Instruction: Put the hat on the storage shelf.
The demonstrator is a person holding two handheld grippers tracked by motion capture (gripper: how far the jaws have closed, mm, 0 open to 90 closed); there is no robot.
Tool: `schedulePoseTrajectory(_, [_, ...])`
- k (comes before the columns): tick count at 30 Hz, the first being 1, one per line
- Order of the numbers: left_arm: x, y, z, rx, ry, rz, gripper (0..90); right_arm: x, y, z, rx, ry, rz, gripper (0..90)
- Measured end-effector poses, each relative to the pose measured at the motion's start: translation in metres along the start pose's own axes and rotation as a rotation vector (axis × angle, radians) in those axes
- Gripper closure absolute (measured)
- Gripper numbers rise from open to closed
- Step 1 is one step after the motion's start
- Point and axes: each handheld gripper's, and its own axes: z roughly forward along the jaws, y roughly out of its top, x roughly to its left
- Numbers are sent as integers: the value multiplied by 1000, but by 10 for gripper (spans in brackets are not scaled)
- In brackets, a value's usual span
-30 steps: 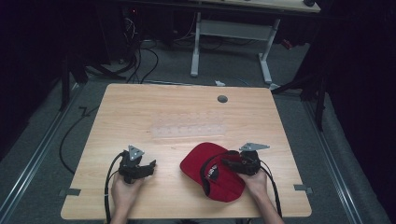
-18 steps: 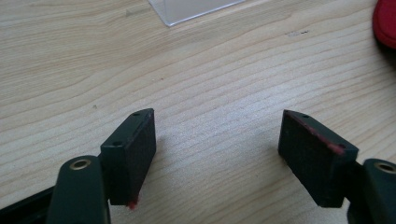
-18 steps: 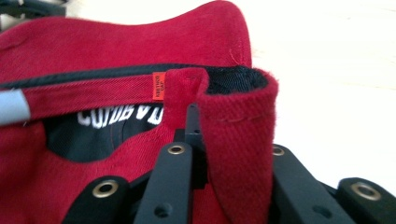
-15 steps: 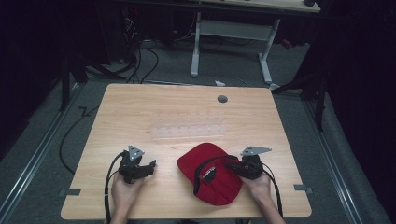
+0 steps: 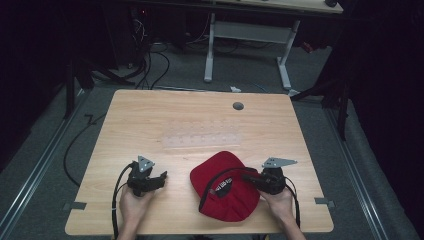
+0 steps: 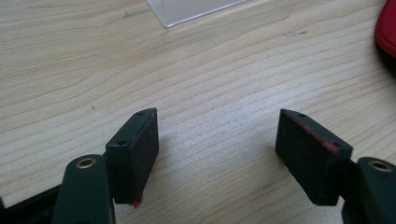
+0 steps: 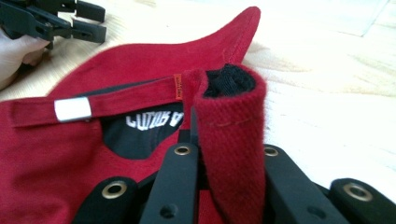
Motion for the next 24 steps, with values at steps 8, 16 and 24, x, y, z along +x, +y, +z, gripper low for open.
schedulePoseTrajectory(8, [-2, -2, -1, -2, -6, 14, 316, 9, 13, -12, -35, -8, -1, 849])
schedulePoseTrajectory(16, [-7, -6, -4, -12, -18, 59, 318, 14, 23, -19, -52, -20, 8, 849])
schedulePoseTrajectory(24, [-27, -7, -17, -53, -103, 94, 320, 18, 37, -24, -68, -34, 18, 849])
